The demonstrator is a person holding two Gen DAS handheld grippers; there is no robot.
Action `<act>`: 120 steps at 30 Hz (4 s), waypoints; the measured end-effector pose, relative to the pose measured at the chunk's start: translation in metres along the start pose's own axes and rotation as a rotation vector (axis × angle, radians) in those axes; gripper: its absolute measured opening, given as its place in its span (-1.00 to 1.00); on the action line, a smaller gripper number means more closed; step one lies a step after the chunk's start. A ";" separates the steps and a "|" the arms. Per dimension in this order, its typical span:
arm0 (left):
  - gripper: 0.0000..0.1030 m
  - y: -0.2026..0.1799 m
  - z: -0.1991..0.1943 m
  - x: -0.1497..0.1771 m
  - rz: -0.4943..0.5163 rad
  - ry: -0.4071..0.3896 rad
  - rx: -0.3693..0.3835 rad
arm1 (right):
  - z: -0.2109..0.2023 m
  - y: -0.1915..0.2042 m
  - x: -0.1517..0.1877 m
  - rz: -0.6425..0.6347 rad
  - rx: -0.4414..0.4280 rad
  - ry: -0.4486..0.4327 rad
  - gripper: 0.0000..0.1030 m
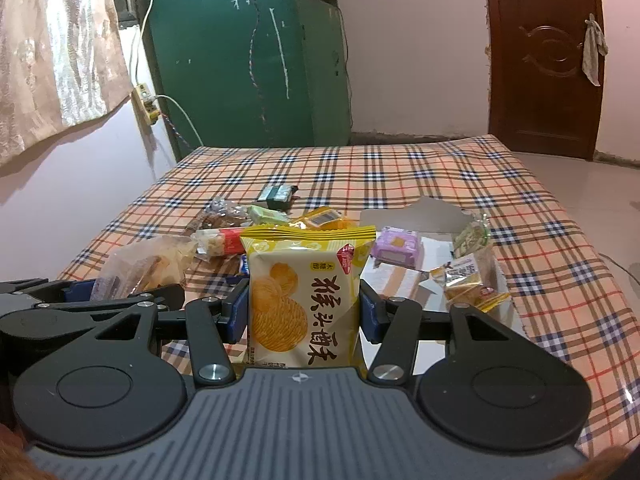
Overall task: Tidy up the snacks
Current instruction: 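Carry both held bags over the open white box, then lower both bags into the white box and open both grippers, then move both grippers back to the snack pile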
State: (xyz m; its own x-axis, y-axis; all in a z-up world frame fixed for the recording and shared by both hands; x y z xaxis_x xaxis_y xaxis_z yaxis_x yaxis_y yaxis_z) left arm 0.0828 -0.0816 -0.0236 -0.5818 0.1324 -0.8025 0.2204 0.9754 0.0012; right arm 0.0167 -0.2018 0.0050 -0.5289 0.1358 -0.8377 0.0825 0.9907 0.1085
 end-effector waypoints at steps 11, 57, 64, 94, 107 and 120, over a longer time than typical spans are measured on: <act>0.13 -0.022 -0.004 0.001 0.015 0.001 0.030 | -0.015 -0.017 0.003 0.022 0.036 -0.012 0.28; 0.13 -0.135 0.018 0.040 0.159 0.092 0.203 | -0.071 -0.119 0.046 0.174 0.227 0.020 0.28; 0.13 -0.136 0.024 0.044 0.158 0.102 0.201 | -0.060 -0.118 0.051 0.187 0.221 0.044 0.28; 0.48 -0.085 0.026 0.024 0.089 0.063 0.131 | -0.038 -0.104 0.040 0.141 0.200 0.038 0.93; 0.52 -0.018 0.027 0.012 0.010 0.039 0.015 | -0.007 -0.060 0.027 0.053 0.124 0.049 0.96; 0.52 0.021 0.029 0.006 -0.031 0.022 -0.050 | 0.028 -0.011 0.020 -0.022 0.040 0.067 0.97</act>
State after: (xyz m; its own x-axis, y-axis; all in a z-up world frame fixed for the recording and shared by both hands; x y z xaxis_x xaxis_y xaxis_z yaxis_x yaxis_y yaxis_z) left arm 0.1069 -0.0652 -0.0459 -0.6047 0.1048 -0.7896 0.1625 0.9867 0.0065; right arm 0.0295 -0.2103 -0.0278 -0.5863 0.1159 -0.8017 0.1033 0.9923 0.0679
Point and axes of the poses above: each gripper's, at about its wrist camera, not at the fingertips, and z roughly the way its jaws point, y to its left, x to its underside, the point moved 10 cm from there along z, roughly the way its jaws point
